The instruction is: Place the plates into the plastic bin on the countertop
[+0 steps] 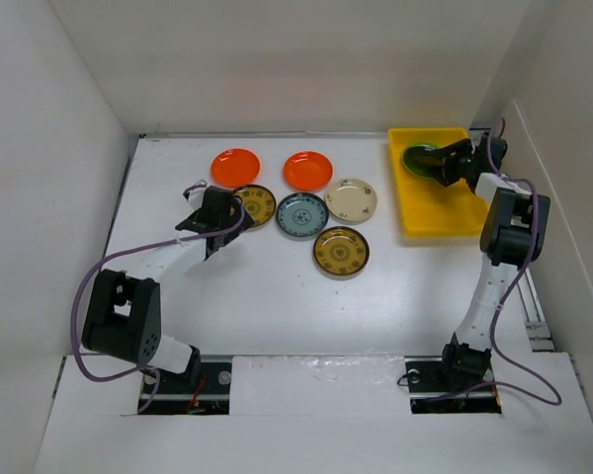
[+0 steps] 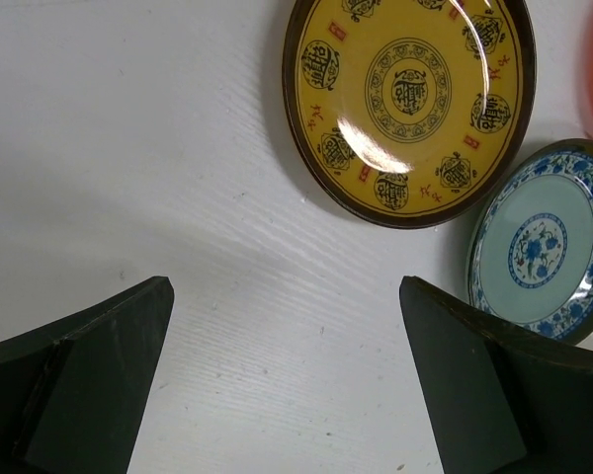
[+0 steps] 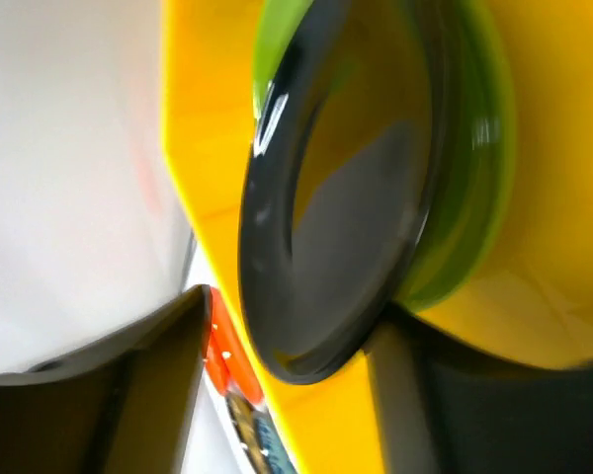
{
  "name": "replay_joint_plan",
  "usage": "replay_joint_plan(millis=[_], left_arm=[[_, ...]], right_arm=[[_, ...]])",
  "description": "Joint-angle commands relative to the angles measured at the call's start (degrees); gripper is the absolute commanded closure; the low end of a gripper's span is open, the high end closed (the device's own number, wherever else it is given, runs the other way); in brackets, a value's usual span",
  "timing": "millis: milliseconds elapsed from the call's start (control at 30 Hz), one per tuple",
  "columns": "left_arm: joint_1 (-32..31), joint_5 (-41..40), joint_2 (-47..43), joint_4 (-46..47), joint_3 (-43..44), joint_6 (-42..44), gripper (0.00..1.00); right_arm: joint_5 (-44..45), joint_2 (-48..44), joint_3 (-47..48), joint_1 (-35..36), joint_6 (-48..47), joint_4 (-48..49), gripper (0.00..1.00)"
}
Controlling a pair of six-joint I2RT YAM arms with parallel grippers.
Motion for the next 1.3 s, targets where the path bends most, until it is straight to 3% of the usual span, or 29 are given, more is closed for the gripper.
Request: replay_joint_plan(millis=[0, 33, 67, 400, 600, 767, 967, 1000, 1133, 1167, 1267], left_arm=[[0.2, -1.5, -2.1, -1.9, 2.4, 0.8, 0.0], [0.2, -2.0, -1.1, -2.6, 2.4, 0.2, 0.0], [0.2, -2.0, -0.5, -2.6, 3.1, 0.2, 0.0], [1.9, 3.6, 7.9, -0.8, 6.3, -1.0, 0.0], [2.5, 5.7, 11.9, 1.1, 7.6, -1.5, 0.0], [3.2, 7.2, 14.9, 3.9, 9.0, -1.5, 0.0], [4.9, 6.6, 20.7, 2.6, 13.2, -2.6, 0.0], [4.9, 6.6, 20.8, 2.6, 13.2, -3.2, 0.03], [4.9, 5.1, 21.3, 2.0, 12.4, -5.1, 0.39], [4.9, 5.1, 21.3, 1.4, 12.4, -5.7, 0.54], [4.9, 4.4, 20.7, 1.4, 11.7, -6.2, 0.69]], right_arm=[[-2.8, -2.7, 2.4, 0.8, -0.4, 1.9, 0.31], [-2.1, -4.8, 1.6, 1.4, -0.9, 1.9, 0.1], [-1.0, -6.2, 0.8, 1.4, -0.9, 1.9, 0.0], [1.2, -21.1, -14.3, 3.4, -1.4, -3.3, 0.0], [1.8, -24.8, -19.3, 4.5, -2.7, -3.8, 0.0], [7.2, -35.1, -24.7, 11.0, -6.7, -3.8, 0.0], [6.6, -45.1, -31.1, 17.2, -8.9, -2.7, 0.0], [6.1, -46.1, -31.6, 17.2, -8.9, -2.7, 0.0], [3.7, -50.6, -33.4, 16.7, -8.9, -2.7, 0.0], [3.7, -51.4, -33.4, 16.7, -8.9, -2.7, 0.0], [2.5, -54.6, -34.1, 16.1, -8.9, -2.7, 0.0]])
